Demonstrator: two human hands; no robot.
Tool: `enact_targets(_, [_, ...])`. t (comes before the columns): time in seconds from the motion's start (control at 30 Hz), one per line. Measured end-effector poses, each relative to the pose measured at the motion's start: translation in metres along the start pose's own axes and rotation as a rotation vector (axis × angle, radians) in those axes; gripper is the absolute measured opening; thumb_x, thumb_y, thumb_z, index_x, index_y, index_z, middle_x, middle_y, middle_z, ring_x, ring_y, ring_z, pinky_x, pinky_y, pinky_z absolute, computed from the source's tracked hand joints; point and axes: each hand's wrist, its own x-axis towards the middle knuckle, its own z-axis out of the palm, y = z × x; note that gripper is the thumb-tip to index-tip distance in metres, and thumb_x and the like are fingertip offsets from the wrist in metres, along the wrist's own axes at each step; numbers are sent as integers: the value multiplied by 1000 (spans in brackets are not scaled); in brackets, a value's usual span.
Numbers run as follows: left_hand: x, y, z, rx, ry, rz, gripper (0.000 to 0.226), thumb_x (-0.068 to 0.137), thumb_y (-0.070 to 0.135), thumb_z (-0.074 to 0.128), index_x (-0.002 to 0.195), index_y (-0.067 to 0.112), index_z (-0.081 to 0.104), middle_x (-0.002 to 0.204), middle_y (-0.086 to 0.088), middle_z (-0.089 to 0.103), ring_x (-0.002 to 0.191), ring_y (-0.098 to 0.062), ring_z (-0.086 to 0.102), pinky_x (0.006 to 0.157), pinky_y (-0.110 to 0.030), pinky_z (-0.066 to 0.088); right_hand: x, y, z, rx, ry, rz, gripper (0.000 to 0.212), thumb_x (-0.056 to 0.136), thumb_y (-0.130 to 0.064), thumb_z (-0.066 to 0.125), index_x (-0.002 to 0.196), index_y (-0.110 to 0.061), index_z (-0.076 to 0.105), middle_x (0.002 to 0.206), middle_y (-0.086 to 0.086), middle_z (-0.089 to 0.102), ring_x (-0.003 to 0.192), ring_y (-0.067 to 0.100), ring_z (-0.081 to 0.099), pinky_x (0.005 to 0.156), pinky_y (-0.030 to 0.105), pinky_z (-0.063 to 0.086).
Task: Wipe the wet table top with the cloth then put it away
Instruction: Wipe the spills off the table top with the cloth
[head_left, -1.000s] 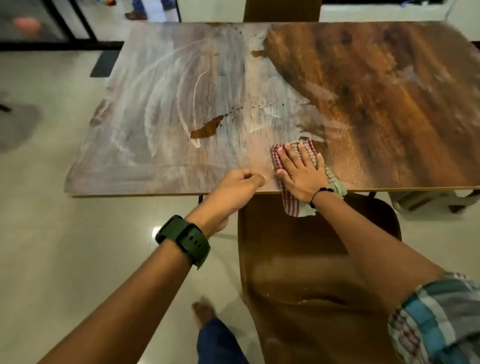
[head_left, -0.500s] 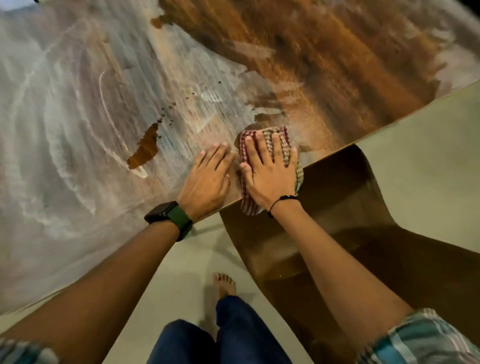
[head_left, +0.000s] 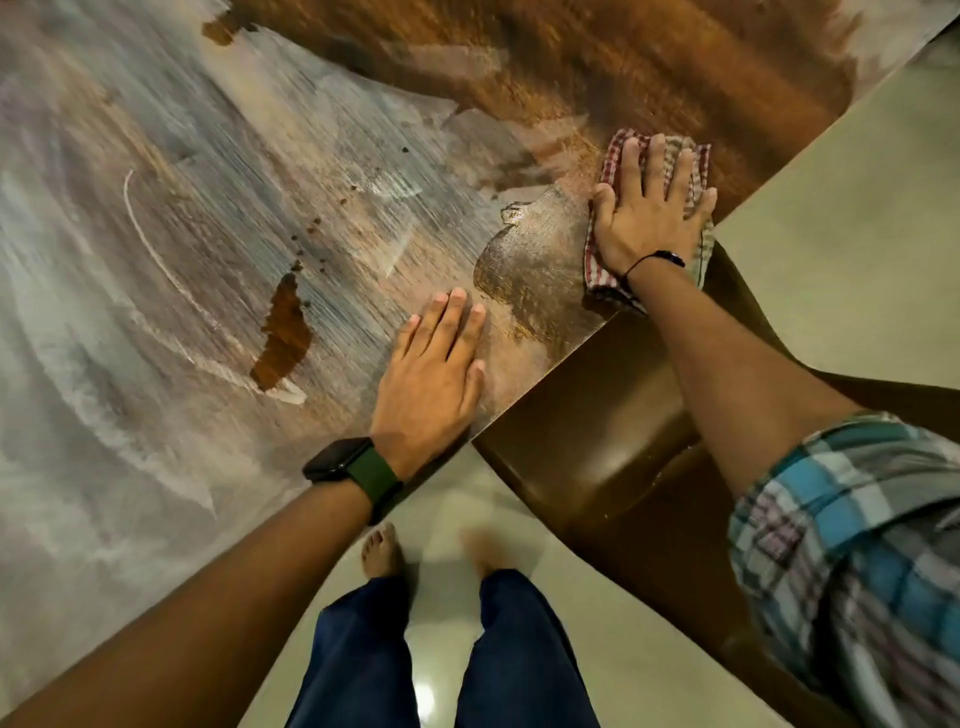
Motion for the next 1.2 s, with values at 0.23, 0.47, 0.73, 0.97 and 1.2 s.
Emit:
enact_targets(0.23, [2, -48, -26, -564, -52, 187, 68, 88, 51, 23, 146, 16, 15, 153, -5, 21, 137, -8, 16, 113, -29, 14, -182, -101, 47, 66, 49, -25, 63, 94, -44, 17, 151, -19, 7, 159, 7, 4, 145, 35, 2, 113, 57, -7])
enact_targets(0.47, [1, -51, -18, -526, 22, 368, 65, 90, 44, 30, 143, 6, 26, 151, -11, 25, 141, -16, 16, 115, -43, 17, -142, -84, 45, -14, 23, -9, 57, 99, -46, 22, 151, -31, 3, 159, -2, -3, 146, 27, -6, 112, 54, -11])
enact_targets(0.73, [2, -56, -19, -775, 41, 282, 70, 87, 46, 32, 144, 7, 21, 153, -10, 19, 142, -18, 13, 117, -40, 15, -63, -67, 24, 60, 57, 237, 58, 99, -45, 17, 152, -26, 2, 160, -1, -6, 145, 27, -9, 114, 55, -6])
enact_targets(0.97, [-6, -60, -29, -985, 126, 87, 64, 89, 43, 29, 142, 8, 29, 152, -8, 26, 140, -15, 21, 114, -39, 22, -244, -156, 67, -5, 54, -136, 68, 90, -41, 35, 150, -18, 13, 156, 6, 23, 143, 33, 11, 111, 58, 9])
enact_targets(1.2, [-26, -68, -16, -729, 112, 190, 63, 90, 43, 30, 142, 8, 28, 153, -9, 22, 141, -16, 18, 115, -34, 19, -163, -125, 51, -65, -41, -202, 58, 98, -46, 17, 150, -31, -5, 158, -5, -10, 145, 26, -11, 114, 55, -5])
